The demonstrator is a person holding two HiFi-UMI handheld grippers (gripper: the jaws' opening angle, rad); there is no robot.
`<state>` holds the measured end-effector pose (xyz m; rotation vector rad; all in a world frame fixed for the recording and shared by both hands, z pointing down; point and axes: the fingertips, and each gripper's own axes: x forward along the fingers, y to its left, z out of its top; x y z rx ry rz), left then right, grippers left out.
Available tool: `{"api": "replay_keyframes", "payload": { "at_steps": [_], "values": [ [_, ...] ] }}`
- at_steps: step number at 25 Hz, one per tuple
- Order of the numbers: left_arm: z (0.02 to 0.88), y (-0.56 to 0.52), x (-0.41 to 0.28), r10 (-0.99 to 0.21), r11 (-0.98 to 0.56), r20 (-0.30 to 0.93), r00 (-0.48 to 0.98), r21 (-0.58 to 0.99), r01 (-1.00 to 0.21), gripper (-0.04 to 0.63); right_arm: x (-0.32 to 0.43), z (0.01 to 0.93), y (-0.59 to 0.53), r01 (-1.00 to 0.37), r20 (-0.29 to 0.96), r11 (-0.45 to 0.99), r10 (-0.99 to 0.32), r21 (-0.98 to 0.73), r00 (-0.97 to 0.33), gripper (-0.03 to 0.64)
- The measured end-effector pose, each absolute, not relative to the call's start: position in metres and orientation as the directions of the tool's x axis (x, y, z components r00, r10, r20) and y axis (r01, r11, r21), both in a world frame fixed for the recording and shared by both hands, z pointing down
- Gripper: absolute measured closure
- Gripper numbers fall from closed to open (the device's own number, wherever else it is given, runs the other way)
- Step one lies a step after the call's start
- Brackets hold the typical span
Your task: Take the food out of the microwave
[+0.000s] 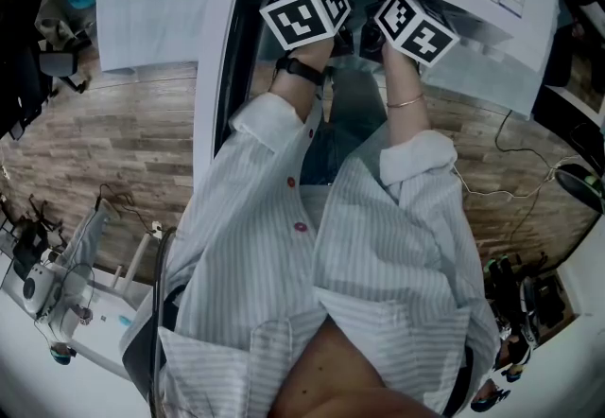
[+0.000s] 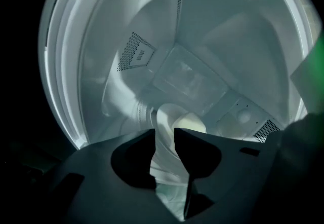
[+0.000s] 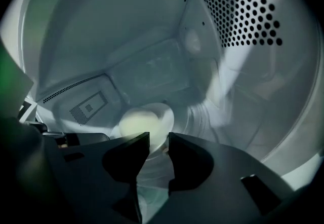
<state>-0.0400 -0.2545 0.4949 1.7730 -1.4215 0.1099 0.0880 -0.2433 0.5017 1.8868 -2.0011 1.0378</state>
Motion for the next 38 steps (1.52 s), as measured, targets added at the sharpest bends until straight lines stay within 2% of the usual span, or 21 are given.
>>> {"api": "replay_keyframes", "payload": {
  "at_steps": [4,31,38],
  "values": [
    [0.496,-0.252,-0.039,-0.755,0.002,0.544,0.366,0.561,-0.828,0.485,0.087,0.502,-0.241,-0.937,0.596,-0.058,-0.785,-0.344,-0.17,0.485],
    [0.498,-0.22,-0.021,-0.728,-0.028,0.545,0.415,0.582,-0.813,0.485,0.088,0.502,-0.208,-0.94,0.622,-0.057,-0.763,-0.336,-0.176,0.485],
    [0.507,-0.209,-0.02,-0.708,0.016,0.563,0.426,0.616,-0.788,0.485,0.091,0.504,-0.204,-0.93,0.623,-0.068,-0.76,-0.361,-0.186,0.485]
  ]
}}
